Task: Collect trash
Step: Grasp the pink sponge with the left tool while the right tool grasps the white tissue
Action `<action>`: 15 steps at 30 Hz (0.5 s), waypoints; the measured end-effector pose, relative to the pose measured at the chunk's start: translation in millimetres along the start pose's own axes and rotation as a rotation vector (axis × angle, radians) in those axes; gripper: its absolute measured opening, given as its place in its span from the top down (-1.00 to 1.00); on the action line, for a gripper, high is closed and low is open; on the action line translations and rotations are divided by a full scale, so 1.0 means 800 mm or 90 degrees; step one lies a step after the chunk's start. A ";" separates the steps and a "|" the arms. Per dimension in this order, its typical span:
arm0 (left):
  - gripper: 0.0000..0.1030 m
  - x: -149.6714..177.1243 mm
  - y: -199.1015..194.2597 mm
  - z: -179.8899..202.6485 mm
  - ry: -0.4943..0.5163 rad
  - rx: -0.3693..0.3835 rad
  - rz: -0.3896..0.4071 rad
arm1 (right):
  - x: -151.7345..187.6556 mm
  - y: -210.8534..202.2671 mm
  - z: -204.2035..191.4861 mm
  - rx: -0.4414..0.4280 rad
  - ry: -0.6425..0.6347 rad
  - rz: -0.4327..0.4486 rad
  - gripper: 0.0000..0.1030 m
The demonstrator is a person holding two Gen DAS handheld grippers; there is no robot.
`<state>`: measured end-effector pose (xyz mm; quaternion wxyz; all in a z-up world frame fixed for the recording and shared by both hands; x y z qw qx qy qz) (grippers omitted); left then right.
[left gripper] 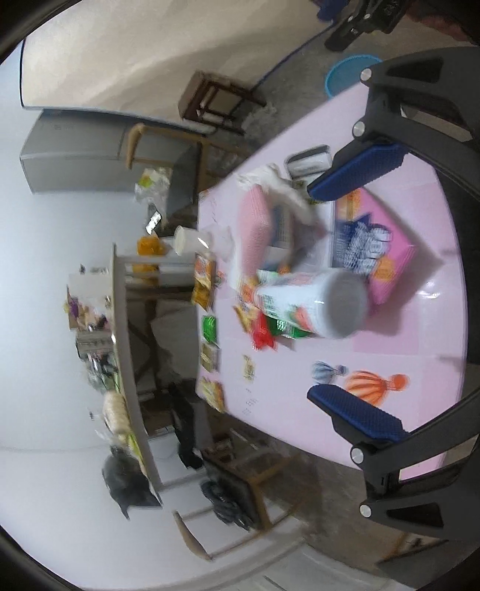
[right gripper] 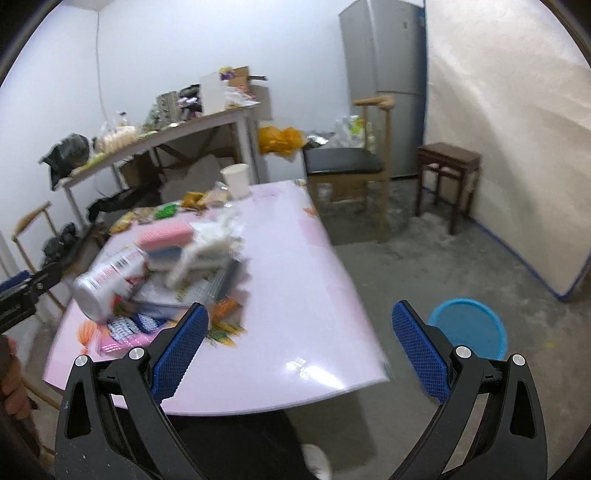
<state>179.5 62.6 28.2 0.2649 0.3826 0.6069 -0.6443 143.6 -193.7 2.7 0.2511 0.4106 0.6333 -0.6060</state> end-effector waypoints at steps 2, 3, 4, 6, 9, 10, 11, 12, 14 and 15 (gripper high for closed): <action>-0.89 -0.021 0.006 0.004 0.016 0.052 0.015 | -0.012 0.011 -0.008 -0.038 0.021 -0.014 -0.85; -0.89 -0.026 0.007 0.006 0.021 0.071 0.022 | -0.023 0.021 -0.012 -0.073 0.041 -0.025 -0.85; -0.89 -0.033 0.008 0.010 0.029 0.090 0.035 | -0.028 0.029 -0.016 -0.093 0.055 -0.033 -0.85; -0.89 -0.050 0.014 0.021 0.059 0.112 0.068 | -0.043 0.044 -0.021 -0.133 0.083 -0.049 -0.85; -0.89 -0.060 0.031 0.048 0.120 0.136 0.073 | -0.074 0.079 -0.030 -0.208 0.131 -0.084 -0.84; -0.89 -0.062 0.036 0.056 0.138 0.145 0.071 | -0.079 0.084 -0.032 -0.228 0.142 -0.093 -0.81; -0.88 -0.063 0.043 0.067 0.162 0.160 0.071 | -0.084 0.094 -0.035 -0.243 0.156 -0.106 -0.79; -0.82 -0.063 0.050 0.078 0.191 0.169 0.069 | -0.090 0.115 -0.038 -0.261 0.172 -0.132 -0.78; -0.72 -0.058 0.065 0.095 0.247 0.169 0.056 | -0.091 0.144 -0.044 -0.282 0.190 -0.170 -0.74; -0.69 -0.055 0.077 0.105 0.283 0.164 0.047 | -0.091 0.154 -0.047 -0.291 0.196 -0.186 -0.71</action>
Point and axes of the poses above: each gripper's, at about its wrist camera, not at the fingertips, and y roughly the way its jaws point, z to its right, x to its underside, the point moved 9 cm from there along y, roughly the way its jaws point
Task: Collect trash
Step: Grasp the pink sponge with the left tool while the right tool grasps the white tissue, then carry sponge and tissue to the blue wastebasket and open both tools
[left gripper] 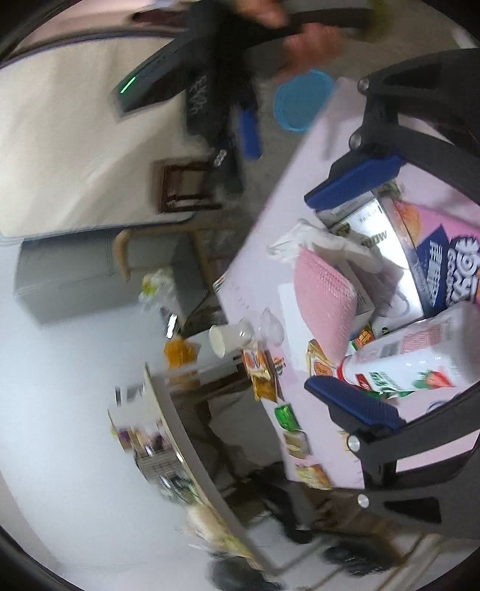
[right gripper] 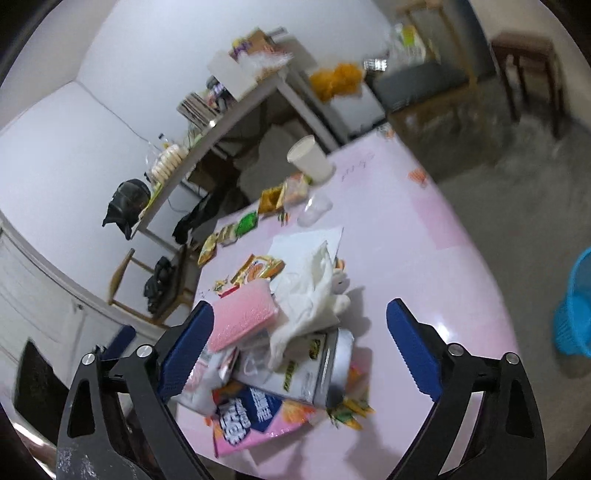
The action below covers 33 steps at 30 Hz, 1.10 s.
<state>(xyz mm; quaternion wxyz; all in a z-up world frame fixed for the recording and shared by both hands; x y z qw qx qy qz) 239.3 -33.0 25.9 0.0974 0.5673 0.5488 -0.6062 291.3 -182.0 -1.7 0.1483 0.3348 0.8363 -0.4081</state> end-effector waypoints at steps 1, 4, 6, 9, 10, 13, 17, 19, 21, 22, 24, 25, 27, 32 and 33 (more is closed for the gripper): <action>-0.61 0.003 0.009 0.004 0.021 -0.003 -0.011 | -0.003 0.016 0.003 -0.010 0.015 -0.026 -0.66; -0.44 0.017 0.051 0.017 0.115 -0.037 -0.068 | -0.005 0.060 0.012 -0.028 0.057 -0.089 -0.54; -0.35 0.029 0.068 0.021 0.155 -0.050 -0.095 | -0.002 0.082 0.017 -0.035 0.074 -0.119 -0.52; -0.18 0.051 0.091 0.027 0.228 -0.078 -0.130 | 0.004 0.109 0.022 -0.045 0.090 -0.157 -0.44; -0.13 0.055 0.094 0.028 0.246 -0.087 -0.133 | 0.005 0.111 0.024 -0.050 0.093 -0.165 -0.37; 0.17 0.062 0.095 0.026 0.280 -0.118 -0.129 | 0.006 0.120 0.028 -0.054 0.100 -0.178 -0.10; 0.29 0.058 0.086 0.026 0.275 -0.123 -0.117 | 0.006 0.116 0.034 -0.054 0.099 -0.173 0.47; 0.36 0.053 0.083 0.024 0.276 -0.124 -0.108 | 0.004 0.109 0.033 -0.063 0.101 -0.166 0.68; 0.41 0.048 0.072 0.025 0.275 -0.130 -0.094 | -0.001 0.106 0.029 -0.071 0.096 -0.155 0.83; 0.42 0.046 0.067 0.024 0.273 -0.134 -0.086 | -0.005 0.101 0.024 -0.082 0.093 -0.146 0.87; 0.43 0.036 0.057 0.016 0.260 -0.147 -0.066 | -0.013 0.088 0.013 -0.110 0.087 -0.125 0.91; 0.44 0.031 0.052 0.012 0.253 -0.152 -0.060 | -0.017 0.086 0.008 -0.122 0.087 -0.118 0.92; 0.45 0.017 0.037 -0.001 0.233 -0.171 -0.039 | -0.027 0.071 -0.005 -0.161 0.096 -0.101 0.93; 0.46 -0.033 -0.013 -0.028 0.151 -0.179 0.018 | -0.050 0.023 -0.035 -0.237 0.095 -0.048 0.94; 0.46 -0.046 -0.025 -0.031 0.122 -0.162 0.030 | -0.056 0.003 -0.038 -0.254 0.095 -0.028 0.94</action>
Point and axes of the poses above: each gripper's, at about its wrist camera, not at the fingertips, and y roughly the way its jaws point, z to its right, x to its underside, the point moved 9 cm from there along y, roughly the way its jaws point
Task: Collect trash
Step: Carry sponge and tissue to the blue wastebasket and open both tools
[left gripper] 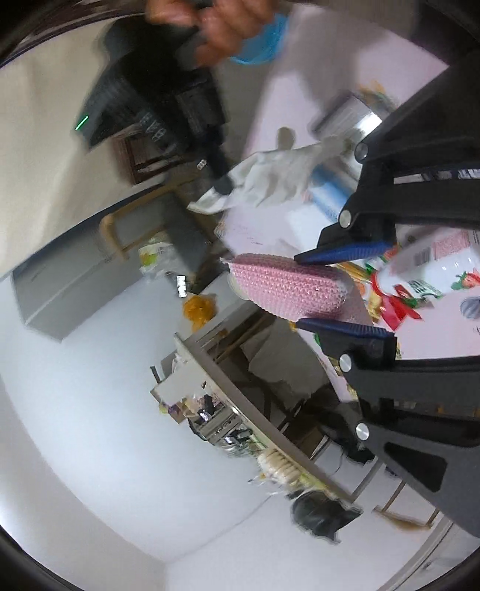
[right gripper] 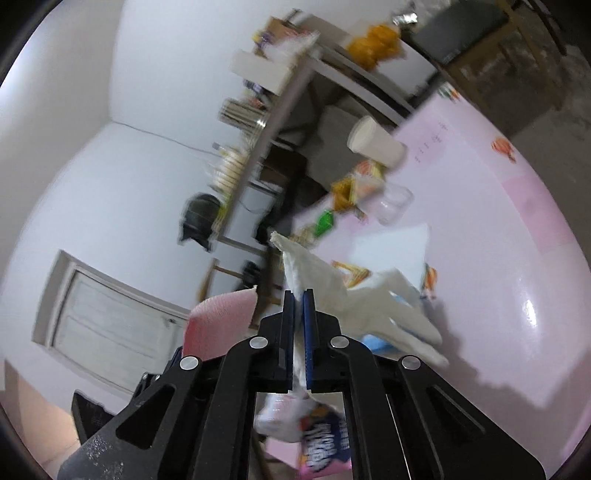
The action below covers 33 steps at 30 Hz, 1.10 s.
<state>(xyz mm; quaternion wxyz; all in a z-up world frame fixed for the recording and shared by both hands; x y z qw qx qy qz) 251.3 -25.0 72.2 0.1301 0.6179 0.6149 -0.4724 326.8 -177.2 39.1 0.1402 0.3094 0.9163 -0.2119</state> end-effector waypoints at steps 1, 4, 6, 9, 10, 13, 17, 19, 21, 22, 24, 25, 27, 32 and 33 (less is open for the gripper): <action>0.46 -0.010 -0.007 -0.005 -0.026 0.018 0.007 | -0.004 -0.009 -0.008 -0.009 -0.004 0.013 0.94; 0.46 -0.050 -0.023 -0.001 -0.124 0.129 0.021 | -0.015 -0.067 -0.018 -0.018 -0.018 0.076 0.94; 0.46 -0.071 -0.022 0.014 -0.172 0.208 0.012 | -0.019 -0.110 -0.011 -0.007 -0.018 0.115 0.94; 0.46 -0.105 -0.009 0.068 -0.230 0.359 -0.027 | -0.021 -0.186 0.021 0.038 -0.005 0.179 0.94; 0.46 -0.114 -0.001 0.093 -0.243 0.401 -0.049 | -0.020 -0.216 0.038 0.063 0.003 0.201 0.94; 0.46 -0.140 0.023 0.175 -0.254 0.501 -0.109 | -0.013 -0.293 0.096 0.133 0.044 0.246 0.94; 0.46 -0.163 0.058 0.313 -0.254 0.616 -0.216 | -0.001 -0.363 0.180 0.236 0.102 0.284 0.94; 0.46 -0.167 0.071 0.383 -0.237 0.643 -0.250 | 0.002 -0.386 0.226 0.274 0.135 0.298 0.94; 0.45 -0.167 0.090 0.440 -0.218 0.657 -0.281 | 0.004 -0.403 0.276 0.299 0.173 0.310 0.94; 0.45 -0.165 0.099 0.468 -0.209 0.663 -0.296 | 0.005 -0.407 0.296 0.314 0.190 0.313 0.94; 0.45 -0.159 0.118 0.528 -0.197 0.671 -0.328 | 0.003 -0.416 0.341 0.333 0.221 0.316 0.94; 0.45 -0.156 0.122 0.544 -0.195 0.670 -0.335 | 0.003 -0.419 0.356 0.334 0.235 0.316 0.94; 0.45 -0.156 0.139 0.589 -0.184 0.668 -0.352 | -0.006 -0.423 0.393 0.342 0.260 0.321 0.94; 0.33 -0.163 0.175 0.649 -0.200 0.654 -0.354 | -0.014 -0.456 0.459 0.377 0.298 0.347 0.82; 0.06 -0.169 0.181 0.661 -0.202 0.652 -0.352 | -0.017 -0.461 0.467 0.388 0.301 0.351 0.79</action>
Point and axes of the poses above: each gripper's, at about its wrist camera, not at the fingertips, and y roughly the way its jaws point, z to its right, x to its underside, the point moved 9 cm from there along y, roughly the way its jaws point
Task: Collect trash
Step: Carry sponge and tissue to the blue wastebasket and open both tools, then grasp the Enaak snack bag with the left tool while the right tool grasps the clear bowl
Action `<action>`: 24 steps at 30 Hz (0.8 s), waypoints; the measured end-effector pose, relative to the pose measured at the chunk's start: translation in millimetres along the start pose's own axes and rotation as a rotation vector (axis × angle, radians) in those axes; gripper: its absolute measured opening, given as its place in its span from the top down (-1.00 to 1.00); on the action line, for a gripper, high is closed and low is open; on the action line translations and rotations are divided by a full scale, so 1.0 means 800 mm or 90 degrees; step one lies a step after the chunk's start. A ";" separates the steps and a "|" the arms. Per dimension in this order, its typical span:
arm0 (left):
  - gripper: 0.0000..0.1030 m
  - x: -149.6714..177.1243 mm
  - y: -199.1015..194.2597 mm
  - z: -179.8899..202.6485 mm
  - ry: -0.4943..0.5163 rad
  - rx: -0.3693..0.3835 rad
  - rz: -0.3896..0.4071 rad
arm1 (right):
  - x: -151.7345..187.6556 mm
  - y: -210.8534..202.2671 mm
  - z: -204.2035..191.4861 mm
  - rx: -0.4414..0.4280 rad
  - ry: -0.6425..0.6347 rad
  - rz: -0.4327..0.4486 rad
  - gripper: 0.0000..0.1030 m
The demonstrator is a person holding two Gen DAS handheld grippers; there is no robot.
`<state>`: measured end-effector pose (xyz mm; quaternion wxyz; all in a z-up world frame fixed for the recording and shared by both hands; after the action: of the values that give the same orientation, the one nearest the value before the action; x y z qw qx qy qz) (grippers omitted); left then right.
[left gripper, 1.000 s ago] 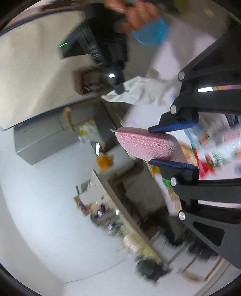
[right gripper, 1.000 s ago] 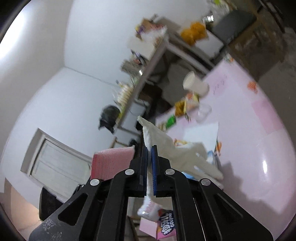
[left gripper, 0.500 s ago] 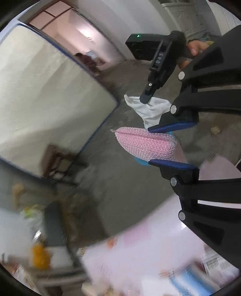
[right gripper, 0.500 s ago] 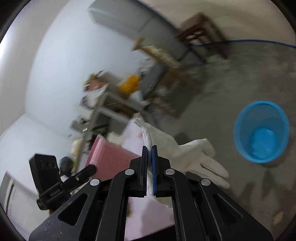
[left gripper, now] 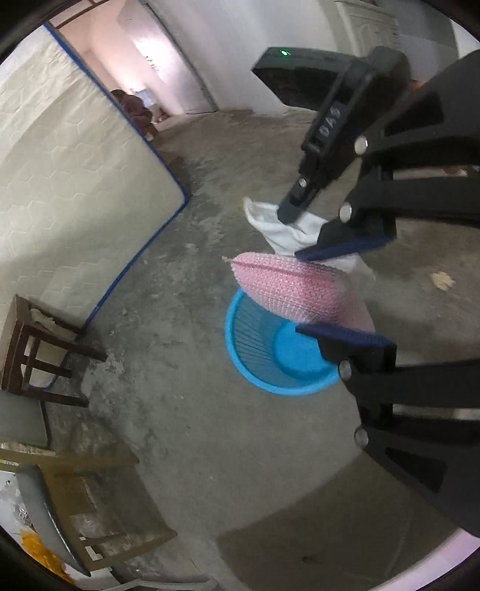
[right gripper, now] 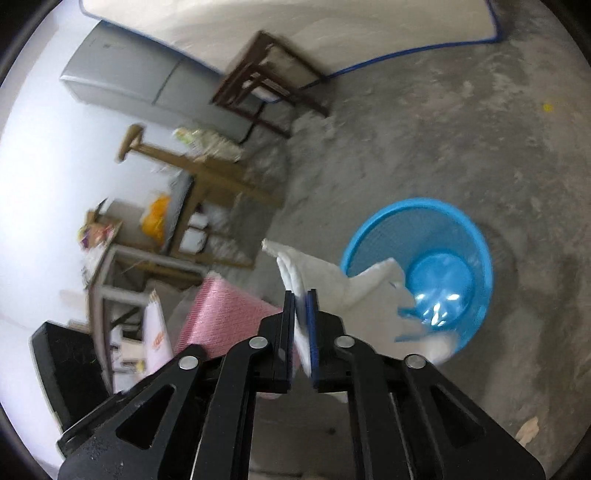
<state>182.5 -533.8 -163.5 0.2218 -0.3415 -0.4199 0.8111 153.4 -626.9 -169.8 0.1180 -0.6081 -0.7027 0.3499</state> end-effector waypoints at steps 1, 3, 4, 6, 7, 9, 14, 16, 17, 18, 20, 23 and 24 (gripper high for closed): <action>-0.28 -0.003 0.014 0.001 -0.001 -0.016 0.000 | -0.005 0.009 0.009 0.013 0.001 0.002 0.58; -0.41 -0.009 0.030 -0.002 -0.008 -0.044 0.011 | -0.007 0.022 0.024 0.028 0.021 -0.002 0.22; -0.44 -0.012 0.031 -0.005 -0.010 -0.049 0.015 | -0.008 0.026 0.033 0.033 0.032 -0.005 0.16; -0.49 -0.007 0.033 -0.003 -0.014 -0.049 0.017 | -0.007 0.023 0.046 0.044 0.034 -0.007 0.14; -0.51 -0.005 0.031 -0.001 -0.012 -0.042 0.020 | -0.006 0.022 0.047 0.042 0.028 -0.006 0.07; -0.56 -0.003 0.023 0.003 0.007 -0.044 0.035 | -0.005 0.019 0.048 0.045 0.017 -0.004 0.03; -0.57 0.007 -0.016 0.015 0.066 -0.056 0.081 | 0.006 -0.005 0.039 0.041 -0.019 0.002 -0.08; -0.57 0.015 -0.036 0.020 0.095 -0.062 0.092 | 0.010 -0.020 0.028 0.051 -0.055 0.011 -0.18; -0.57 0.021 -0.049 0.021 0.108 -0.071 0.095 | 0.013 -0.031 0.020 0.059 -0.080 0.017 -0.28; -0.57 0.029 -0.061 0.020 0.111 -0.076 0.092 | 0.016 -0.039 0.015 0.063 -0.098 0.021 -0.33; -0.57 0.047 -0.088 0.015 0.101 -0.075 0.088 | 0.025 -0.060 -0.003 0.082 -0.150 0.035 -0.56; -0.57 0.072 -0.134 0.005 0.101 -0.077 0.079 | 0.044 -0.095 -0.038 0.122 -0.249 0.069 -0.80; -0.57 0.079 -0.149 0.002 0.106 -0.083 0.081 | 0.052 -0.106 -0.052 0.140 -0.287 0.081 -0.82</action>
<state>147.8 -428.5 -86.7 0.1811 -0.4475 -0.4294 0.7633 102.8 -574.6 -96.7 0.0014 -0.5410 -0.6296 0.5576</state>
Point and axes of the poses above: each gripper's, at about its wrist camera, not at the fingertips, and y roughly the way its jaws point, z to its right, x to its underside, the point moved 9 cm from there along y, roughly the way its jaws point
